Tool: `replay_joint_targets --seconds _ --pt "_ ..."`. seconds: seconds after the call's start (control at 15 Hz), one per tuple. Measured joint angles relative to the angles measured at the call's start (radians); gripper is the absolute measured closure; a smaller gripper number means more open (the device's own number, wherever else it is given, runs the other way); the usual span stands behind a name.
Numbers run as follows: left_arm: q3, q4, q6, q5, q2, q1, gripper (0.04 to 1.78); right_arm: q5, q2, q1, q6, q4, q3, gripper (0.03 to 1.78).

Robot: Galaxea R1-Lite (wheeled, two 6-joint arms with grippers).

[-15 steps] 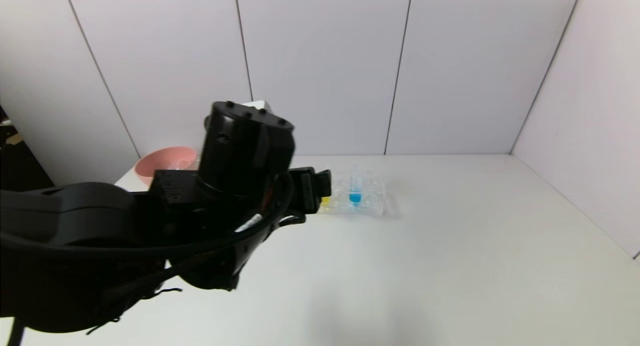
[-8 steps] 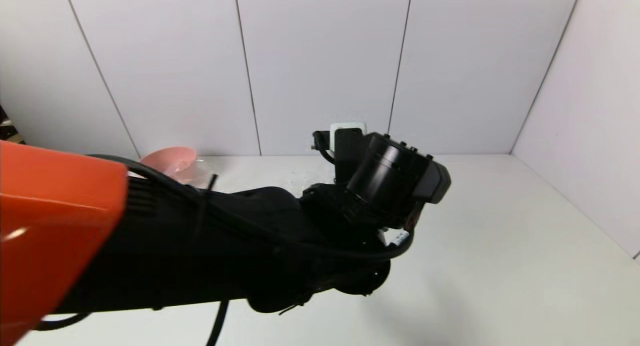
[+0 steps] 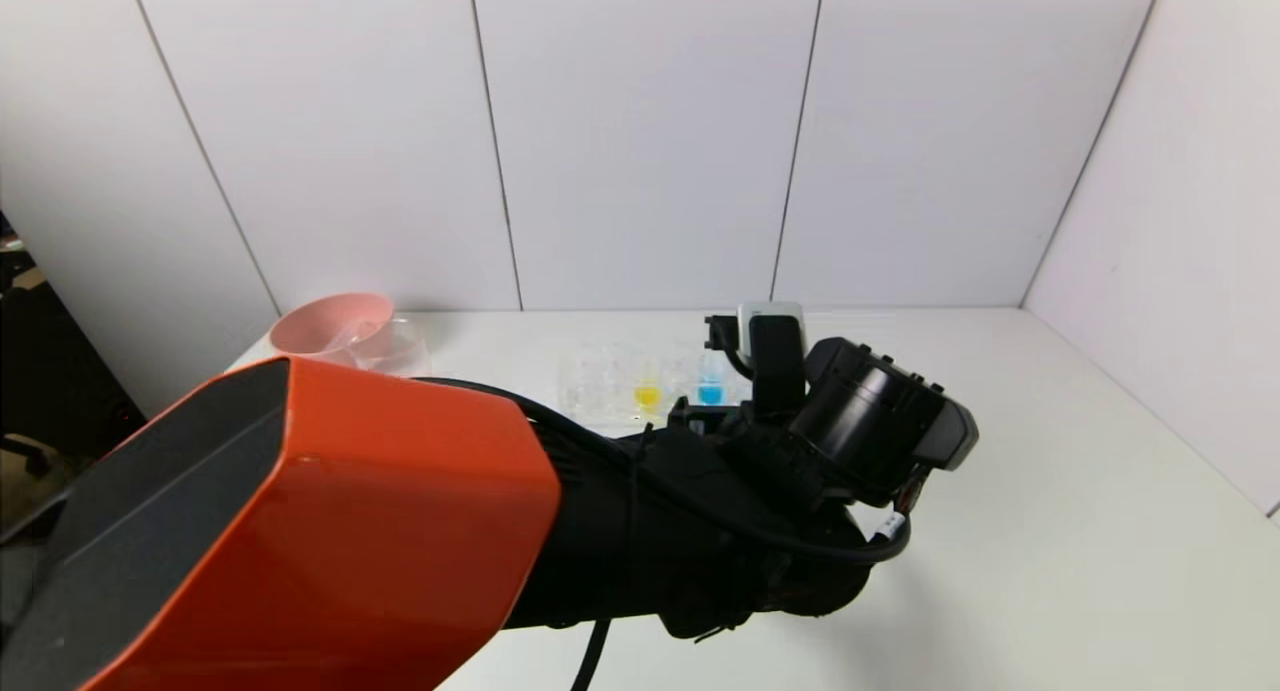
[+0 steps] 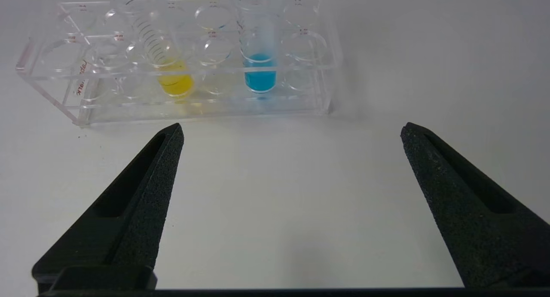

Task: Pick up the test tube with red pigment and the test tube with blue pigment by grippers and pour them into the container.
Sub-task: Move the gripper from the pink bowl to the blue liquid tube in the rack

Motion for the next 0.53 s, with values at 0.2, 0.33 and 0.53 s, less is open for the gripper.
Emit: replay_joint_targets --seconds 0.2,0.33,0.53 --pt "-0.068 0.006 0.022 0.001 0.053 0.029 0.06 0.0 0.0 0.0 0.0 0.0 0.0 0.04" --pt "-0.114 0.001 0.052 0.001 0.087 0.058 0.06 0.0 0.0 0.0 0.0 0.0 0.0 0.04" --pt "-0.208 -0.002 0.101 -0.003 0.153 0.1 0.06 0.0 0.0 0.0 0.0 0.0 0.0 0.04"
